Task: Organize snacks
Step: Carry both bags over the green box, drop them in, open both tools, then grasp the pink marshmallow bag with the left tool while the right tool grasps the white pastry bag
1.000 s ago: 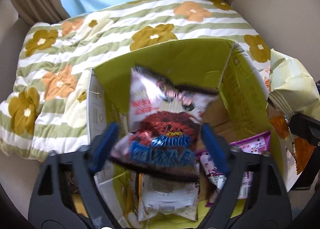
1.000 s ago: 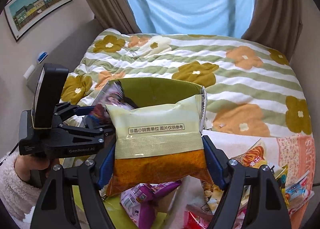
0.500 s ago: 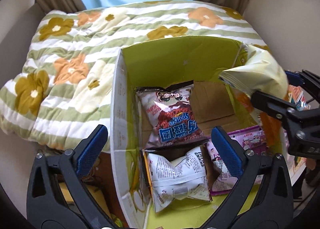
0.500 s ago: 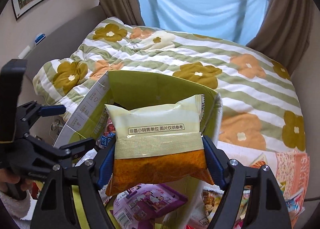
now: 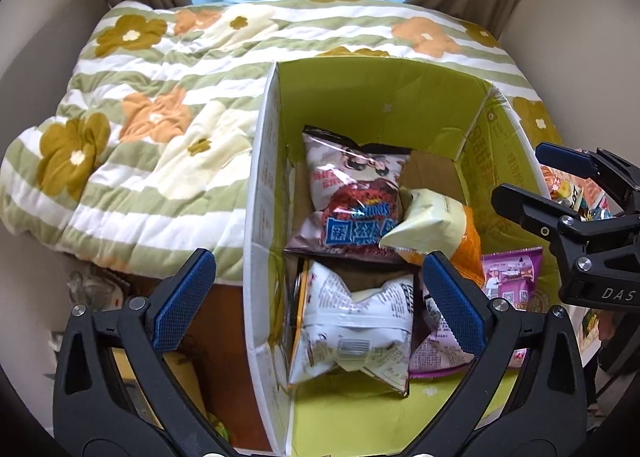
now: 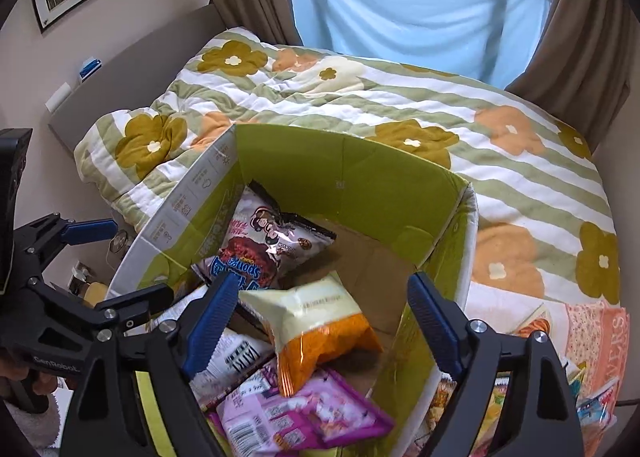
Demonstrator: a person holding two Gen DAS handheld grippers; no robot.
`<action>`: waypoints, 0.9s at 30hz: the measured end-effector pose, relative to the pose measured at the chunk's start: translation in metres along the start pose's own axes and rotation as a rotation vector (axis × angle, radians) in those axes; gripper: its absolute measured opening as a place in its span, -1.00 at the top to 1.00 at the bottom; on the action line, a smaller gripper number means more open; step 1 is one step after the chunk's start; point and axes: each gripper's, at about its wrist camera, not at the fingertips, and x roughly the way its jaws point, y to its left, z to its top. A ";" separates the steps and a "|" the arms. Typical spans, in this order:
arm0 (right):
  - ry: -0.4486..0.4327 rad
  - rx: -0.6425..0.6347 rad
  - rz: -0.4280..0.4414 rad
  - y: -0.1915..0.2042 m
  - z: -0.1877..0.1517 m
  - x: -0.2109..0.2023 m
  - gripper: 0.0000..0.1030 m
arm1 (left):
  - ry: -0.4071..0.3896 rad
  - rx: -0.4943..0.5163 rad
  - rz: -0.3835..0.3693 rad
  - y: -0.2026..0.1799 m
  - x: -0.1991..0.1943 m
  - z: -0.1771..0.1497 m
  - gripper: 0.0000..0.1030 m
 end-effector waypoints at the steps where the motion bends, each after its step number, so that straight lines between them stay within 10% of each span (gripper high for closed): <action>1: -0.001 0.005 -0.001 0.000 -0.003 -0.003 -0.63 | -0.002 -0.002 -0.002 0.000 -0.002 -0.003 -0.99; 27: -0.143 0.164 -0.055 -0.033 -0.062 -0.125 -0.63 | -0.160 0.050 -0.075 -0.079 -0.084 -0.040 -0.99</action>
